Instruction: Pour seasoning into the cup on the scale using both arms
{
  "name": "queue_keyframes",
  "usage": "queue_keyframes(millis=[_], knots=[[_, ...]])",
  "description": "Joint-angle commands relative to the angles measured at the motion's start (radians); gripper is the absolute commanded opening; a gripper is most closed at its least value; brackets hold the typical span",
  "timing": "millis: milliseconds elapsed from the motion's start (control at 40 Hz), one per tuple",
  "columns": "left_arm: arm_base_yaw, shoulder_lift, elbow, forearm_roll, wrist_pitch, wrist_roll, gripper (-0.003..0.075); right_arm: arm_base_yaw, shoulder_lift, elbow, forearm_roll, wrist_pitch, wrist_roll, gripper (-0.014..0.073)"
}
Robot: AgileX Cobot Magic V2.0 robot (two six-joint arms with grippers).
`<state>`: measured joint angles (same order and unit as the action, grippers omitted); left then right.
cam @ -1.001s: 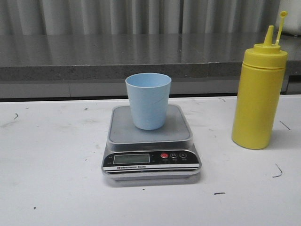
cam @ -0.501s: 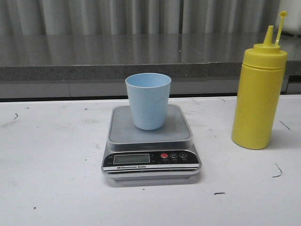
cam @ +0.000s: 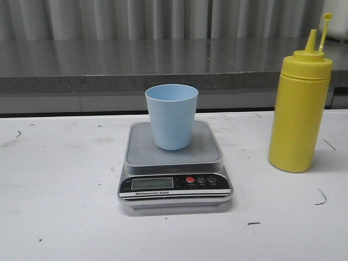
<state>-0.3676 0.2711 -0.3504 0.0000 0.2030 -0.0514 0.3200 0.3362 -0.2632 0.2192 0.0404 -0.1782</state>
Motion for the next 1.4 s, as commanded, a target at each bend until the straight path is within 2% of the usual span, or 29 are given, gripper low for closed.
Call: queue_keyframes(millis=[0, 551, 701, 1126, 1301, 1376], knots=[[-0.002, 0.006, -0.029, -0.011, -0.089, -0.009, -0.002, -0.008, 0.005, -0.034, -0.003, -0.073, -0.013, -0.006], [-0.002, 0.006, -0.029, -0.011, -0.089, -0.009, -0.002, -0.008, 0.005, -0.034, -0.003, -0.073, -0.013, -0.006], [0.011, -0.022, 0.015, -0.011, -0.11, -0.009, -0.002, -0.008, 0.005, -0.034, -0.003, -0.073, -0.013, -0.006], [0.299, -0.299, 0.295, -0.03, -0.11, -0.009, -0.002, -0.008, 0.005, -0.034, -0.003, -0.073, -0.013, -0.006], [0.367, -0.294, 0.377, -0.063, -0.153, -0.009, -0.002, -0.008, 0.005, -0.034, -0.003, -0.071, -0.013, -0.006], [0.379, -0.294, 0.38, -0.063, -0.128, -0.009, -0.002, -0.008, 0.005, -0.034, -0.003, -0.071, -0.013, -0.006]])
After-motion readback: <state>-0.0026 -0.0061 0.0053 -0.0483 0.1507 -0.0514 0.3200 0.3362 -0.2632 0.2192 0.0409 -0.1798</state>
